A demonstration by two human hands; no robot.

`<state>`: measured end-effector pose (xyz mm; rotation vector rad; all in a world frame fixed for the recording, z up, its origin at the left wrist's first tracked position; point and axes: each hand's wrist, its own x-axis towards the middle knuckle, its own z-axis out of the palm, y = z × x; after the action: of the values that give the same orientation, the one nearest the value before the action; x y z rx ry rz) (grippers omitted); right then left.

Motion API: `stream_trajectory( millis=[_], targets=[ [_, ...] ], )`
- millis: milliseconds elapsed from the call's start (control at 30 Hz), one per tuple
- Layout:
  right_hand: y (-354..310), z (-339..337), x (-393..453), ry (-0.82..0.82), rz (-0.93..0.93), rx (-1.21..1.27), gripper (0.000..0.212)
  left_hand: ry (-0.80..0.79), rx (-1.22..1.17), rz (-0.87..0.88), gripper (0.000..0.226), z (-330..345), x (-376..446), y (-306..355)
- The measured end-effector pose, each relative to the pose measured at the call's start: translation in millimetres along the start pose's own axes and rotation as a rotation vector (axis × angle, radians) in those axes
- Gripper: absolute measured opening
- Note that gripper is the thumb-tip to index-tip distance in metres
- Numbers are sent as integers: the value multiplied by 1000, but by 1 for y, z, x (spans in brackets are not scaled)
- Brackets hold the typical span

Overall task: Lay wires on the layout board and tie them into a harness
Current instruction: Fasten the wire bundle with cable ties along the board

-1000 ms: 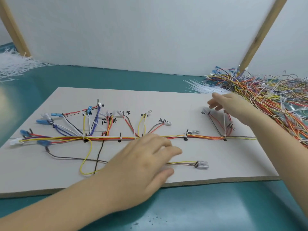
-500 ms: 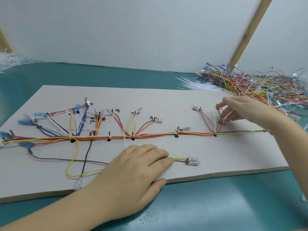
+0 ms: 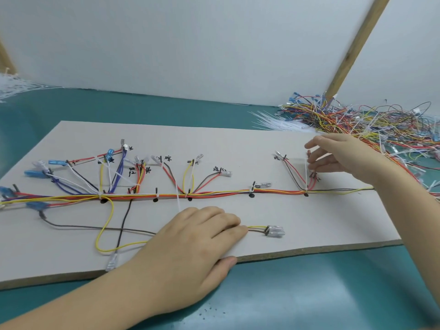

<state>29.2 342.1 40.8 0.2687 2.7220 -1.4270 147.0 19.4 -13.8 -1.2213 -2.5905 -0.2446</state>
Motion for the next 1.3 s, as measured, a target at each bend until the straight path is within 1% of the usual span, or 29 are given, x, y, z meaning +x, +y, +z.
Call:
stream_trajectory(
  millis=[67, 133, 200, 233, 400, 500, 533, 600, 667, 767, 900, 1033, 1200, 1267, 1300],
  targets=[
    [2, -5, 2, -15, 25, 111, 28, 2, 1, 1, 42, 1, 0, 0],
    [5, -10, 9, 70, 36, 143, 31, 5, 4, 5, 43, 1, 0, 0],
    [8, -12, 17, 155, 39, 5, 38, 18, 13, 13, 42, 1, 0, 0],
    [8, -12, 20, 148, 47, -62, 41, 26, 15, 18, 42, 1, 0, 0],
    [4, -6, 26, -50, 61, -153, 48, 49, 9, 27, 43, 2, 0, 0],
    [10, -17, 22, -184, 90, -55, 49, 50, 16, 32, 43, 3, 0, -1],
    [13, -24, 19, -195, 89, -18, 49, 45, 20, 32, 43, 3, -1, -1],
    [21, -39, 12, -125, 69, -46, 44, 30, 31, 28, 43, 2, -2, -1],
    [28, -55, 1, -30, 82, -178, 34, 19, 33, 24, 44, 2, -2, -1],
    [40, -74, -17, -25, 162, -311, 27, 20, 26, 27, 43, 1, -2, -1],
    [48, -86, -31, -9, 204, -420, 26, 26, 25, 33, 43, 3, -2, -1],
    [51, -87, -29, 33, 227, -437, 27, 26, 17, 34, 44, 3, -2, -2],
    [52, -87, -25, 65, 263, -456, 26, -16, 4, 38, 44, 0, -1, -1],
    [47, -81, -29, 83, 224, -612, 27, -39, -20, 33, 44, -3, -1, 1],
    [41, -74, -33, 145, 140, -732, 28, -42, -39, 26, 44, -5, -2, 1]
  ],
)
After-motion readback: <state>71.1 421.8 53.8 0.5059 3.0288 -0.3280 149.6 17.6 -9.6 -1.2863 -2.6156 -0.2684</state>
